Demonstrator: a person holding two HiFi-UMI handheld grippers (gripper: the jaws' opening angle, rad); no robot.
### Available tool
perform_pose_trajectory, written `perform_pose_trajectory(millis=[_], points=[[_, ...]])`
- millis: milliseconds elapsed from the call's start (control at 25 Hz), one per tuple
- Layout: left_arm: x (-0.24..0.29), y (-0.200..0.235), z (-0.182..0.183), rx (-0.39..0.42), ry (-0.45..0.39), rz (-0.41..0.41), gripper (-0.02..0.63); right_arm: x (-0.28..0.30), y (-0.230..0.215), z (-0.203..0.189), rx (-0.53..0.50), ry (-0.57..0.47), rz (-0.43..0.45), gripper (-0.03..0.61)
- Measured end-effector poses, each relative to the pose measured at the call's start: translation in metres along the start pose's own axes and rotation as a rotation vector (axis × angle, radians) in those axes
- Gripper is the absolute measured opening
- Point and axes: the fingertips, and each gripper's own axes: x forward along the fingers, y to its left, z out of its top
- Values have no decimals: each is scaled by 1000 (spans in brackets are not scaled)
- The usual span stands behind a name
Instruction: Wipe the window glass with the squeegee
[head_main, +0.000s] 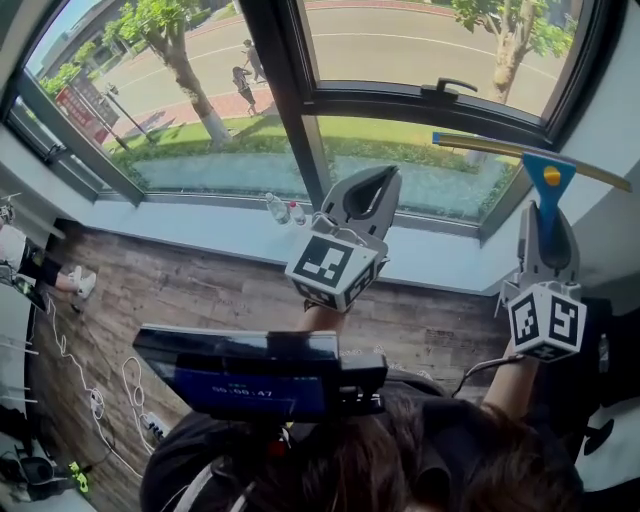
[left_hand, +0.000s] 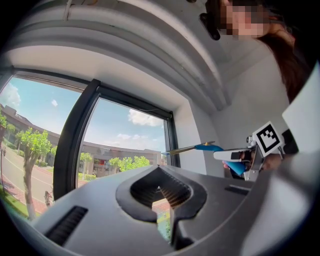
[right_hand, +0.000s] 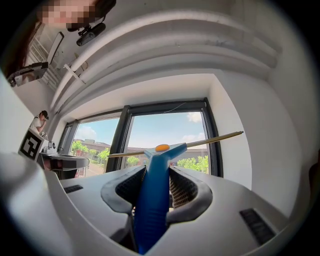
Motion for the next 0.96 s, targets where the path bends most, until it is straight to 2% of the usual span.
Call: perform_pose_trajectory(millis=[320, 520, 960], points=[[-7, -3, 3, 40, -6, 4, 2, -1, 0, 3, 9, -11, 5, 143], [-15, 6, 5, 31, -2, 63, 2, -3, 2, 4, 9, -19, 13, 143], [-18, -3, 6, 33, 9, 47, 2, -11, 0, 3, 19, 14, 16, 143]])
